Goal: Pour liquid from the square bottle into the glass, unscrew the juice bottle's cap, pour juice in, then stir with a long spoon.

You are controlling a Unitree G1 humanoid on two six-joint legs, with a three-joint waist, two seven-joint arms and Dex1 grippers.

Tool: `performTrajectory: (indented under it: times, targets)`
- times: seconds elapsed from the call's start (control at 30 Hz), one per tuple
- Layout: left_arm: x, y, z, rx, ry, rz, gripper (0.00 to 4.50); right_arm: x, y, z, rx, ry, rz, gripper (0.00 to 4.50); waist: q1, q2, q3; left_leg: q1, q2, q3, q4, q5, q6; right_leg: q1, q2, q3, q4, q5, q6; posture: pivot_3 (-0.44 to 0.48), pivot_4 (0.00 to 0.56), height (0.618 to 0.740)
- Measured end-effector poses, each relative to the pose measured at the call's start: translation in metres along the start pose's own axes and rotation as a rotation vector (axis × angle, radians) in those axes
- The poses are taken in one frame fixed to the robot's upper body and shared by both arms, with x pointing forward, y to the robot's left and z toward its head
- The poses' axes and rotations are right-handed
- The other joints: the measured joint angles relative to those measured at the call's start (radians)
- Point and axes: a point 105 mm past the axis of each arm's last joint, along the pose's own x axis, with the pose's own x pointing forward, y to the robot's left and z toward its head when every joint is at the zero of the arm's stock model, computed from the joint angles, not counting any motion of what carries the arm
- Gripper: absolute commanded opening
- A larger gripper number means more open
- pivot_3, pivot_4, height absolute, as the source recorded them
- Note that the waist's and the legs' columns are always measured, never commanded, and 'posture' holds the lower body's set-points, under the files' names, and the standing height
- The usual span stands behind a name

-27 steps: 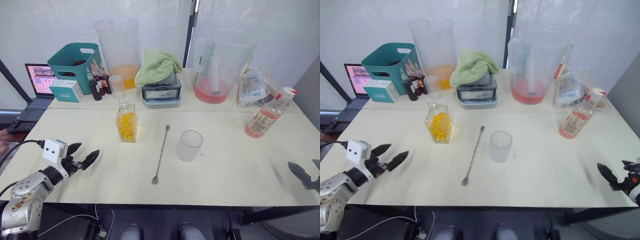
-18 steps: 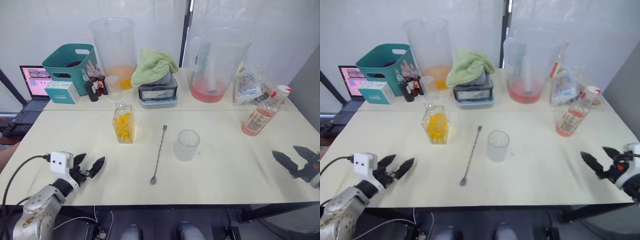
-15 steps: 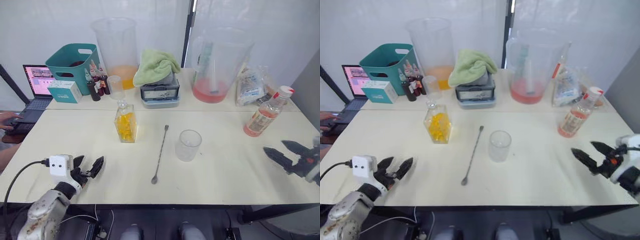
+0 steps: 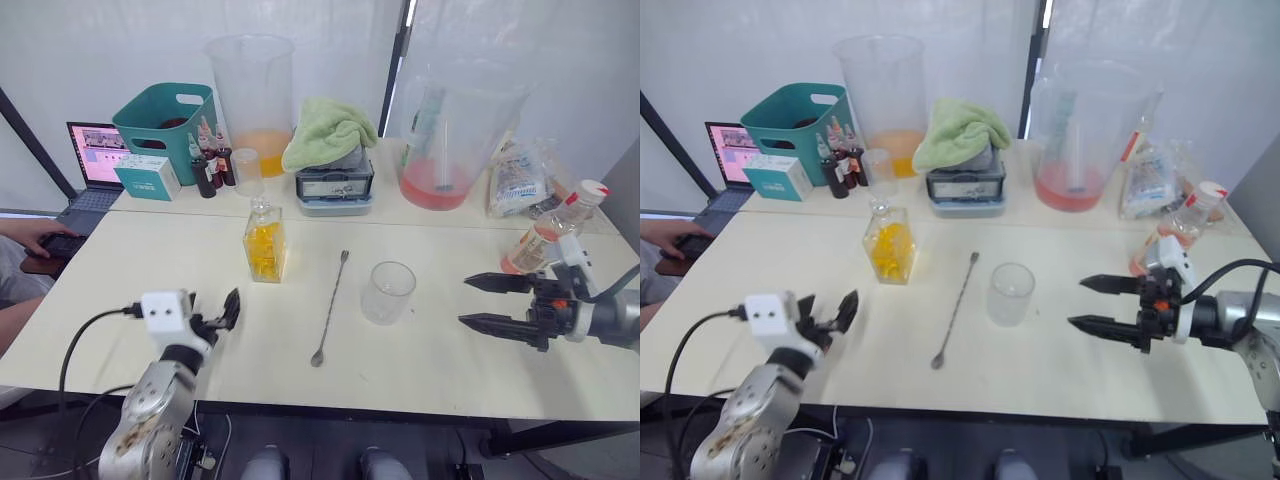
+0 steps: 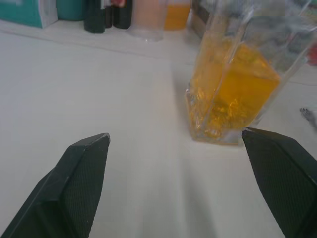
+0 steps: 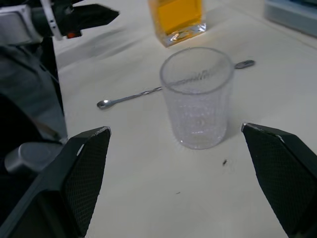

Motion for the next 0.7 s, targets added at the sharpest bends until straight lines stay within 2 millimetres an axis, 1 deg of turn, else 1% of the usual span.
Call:
performTrajectory:
  times: [0.13, 0.2, 0.27, 0.33, 0.37, 0.57, 0.7]
  targets:
    - [0.017, -0.016, 0.012, 0.008, -0.033, -0.027, 4.49, 0.000, 0.002, -0.001, -0.032, 0.010, 0.015, 4.50, 0.000, 0.000, 0.000, 0.000, 0.000, -0.001, 0.000, 0.000, 0.000, 0.000, 0.000, -0.001, 0.000, 0.000, 0.000, 0.000, 0.150, 0.740]
    - [0.025, -0.023, 0.017, 0.013, -0.050, -0.031, 4.49, -0.001, 0.003, -0.004, -0.025, 0.020, 0.018, 4.50, 0.000, 0.000, 0.000, -0.001, 0.000, -0.001, 0.000, 0.000, 0.000, 0.000, 0.000, -0.001, 0.000, 0.000, 0.000, 0.000, 0.150, 0.740]
    - [0.029, -0.024, 0.015, 0.016, -0.034, -0.024, 4.49, -0.001, 0.003, -0.006, -0.020, 0.026, 0.016, 4.50, 0.000, 0.000, 0.000, -0.001, 0.000, -0.001, 0.000, 0.000, 0.000, 0.000, 0.000, -0.001, 0.000, 0.000, 0.000, 0.000, 0.150, 0.740]
    - [0.041, -0.027, 0.010, 0.018, -0.007, -0.018, 4.49, -0.002, 0.004, -0.011, -0.008, 0.035, 0.011, 4.50, 0.000, -0.001, 0.000, -0.001, 0.000, -0.001, 0.000, 0.000, 0.000, 0.000, 0.000, -0.001, 0.000, 0.000, 0.000, 0.000, 0.150, 0.740]
    - [0.044, -0.028, 0.010, 0.020, -0.004, -0.018, 4.49, -0.001, 0.005, -0.011, -0.009, 0.036, 0.013, 4.50, 0.000, -0.001, 0.000, -0.001, 0.000, -0.001, 0.000, 0.000, 0.000, 0.000, 0.000, -0.001, 0.000, 0.000, 0.000, 0.000, 0.150, 0.740]
    - [0.058, -0.040, 0.004, 0.039, 0.031, -0.047, 4.49, -0.003, 0.006, -0.013, -0.005, 0.034, -0.013, 4.50, 0.001, -0.001, 0.000, 0.000, 0.000, -0.001, 0.000, 0.000, 0.000, 0.000, 0.000, -0.001, 0.000, 0.000, 0.000, 0.000, 0.150, 0.740]
    - [0.064, -0.048, 0.005, 0.033, 0.040, -0.069, 4.49, -0.005, 0.007, -0.016, 0.002, 0.029, -0.033, 4.50, 0.002, -0.001, 0.001, 0.000, -0.001, -0.001, 0.000, 0.000, 0.000, 0.000, 0.000, -0.001, 0.000, 0.000, 0.000, 0.000, 0.150, 0.740]
